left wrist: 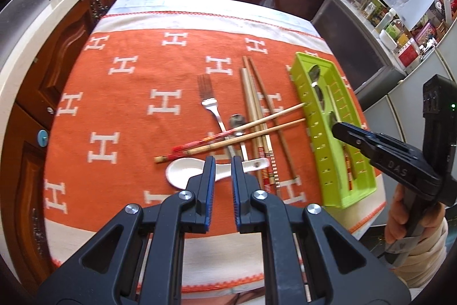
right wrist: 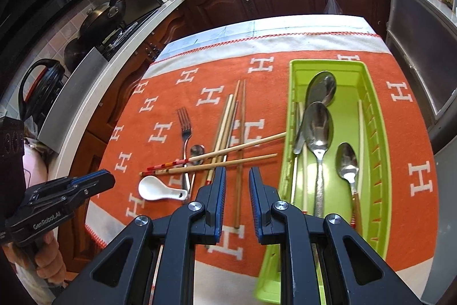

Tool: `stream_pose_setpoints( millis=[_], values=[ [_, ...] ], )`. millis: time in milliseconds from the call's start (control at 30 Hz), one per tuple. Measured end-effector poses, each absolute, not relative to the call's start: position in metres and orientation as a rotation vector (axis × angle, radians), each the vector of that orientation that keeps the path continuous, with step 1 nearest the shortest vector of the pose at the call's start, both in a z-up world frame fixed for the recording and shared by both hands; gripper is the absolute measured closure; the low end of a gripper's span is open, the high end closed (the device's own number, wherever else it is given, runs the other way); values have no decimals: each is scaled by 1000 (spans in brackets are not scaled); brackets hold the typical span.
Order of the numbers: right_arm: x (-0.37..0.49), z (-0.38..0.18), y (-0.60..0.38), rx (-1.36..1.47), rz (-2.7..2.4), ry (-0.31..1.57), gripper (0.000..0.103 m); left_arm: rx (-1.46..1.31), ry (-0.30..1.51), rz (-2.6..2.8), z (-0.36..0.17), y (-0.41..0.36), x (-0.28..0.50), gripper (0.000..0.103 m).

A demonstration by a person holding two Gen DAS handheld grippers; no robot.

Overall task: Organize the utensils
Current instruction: 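Move both open tools back over the utensil pile, then grasp a red-and-white chopstick with the left tool while the right grasps another chopstick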

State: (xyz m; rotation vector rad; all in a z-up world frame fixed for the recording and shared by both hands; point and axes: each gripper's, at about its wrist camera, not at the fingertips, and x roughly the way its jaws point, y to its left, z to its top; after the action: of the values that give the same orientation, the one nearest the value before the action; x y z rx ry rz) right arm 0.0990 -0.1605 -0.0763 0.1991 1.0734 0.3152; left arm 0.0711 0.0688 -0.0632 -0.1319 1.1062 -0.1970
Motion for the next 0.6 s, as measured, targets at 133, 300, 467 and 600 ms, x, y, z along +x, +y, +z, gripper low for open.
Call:
stream_pose_setpoints(
  millis=[133,300,467,600],
  values=[
    [102,-80,-148,194,335,1088,87,-131,1114,-189,-67,81,74,95],
    [109,-89,-135,200,346,1112,87,-98,1133,-231,-77,85,83,94],
    [112,-106,-125,225,326,1137,87,-16,1134,-309,-86,72,104,76],
    [115,-120,-120,252,311,1157,87,41,1152,-398,-98,59,129,76]
  ],
)
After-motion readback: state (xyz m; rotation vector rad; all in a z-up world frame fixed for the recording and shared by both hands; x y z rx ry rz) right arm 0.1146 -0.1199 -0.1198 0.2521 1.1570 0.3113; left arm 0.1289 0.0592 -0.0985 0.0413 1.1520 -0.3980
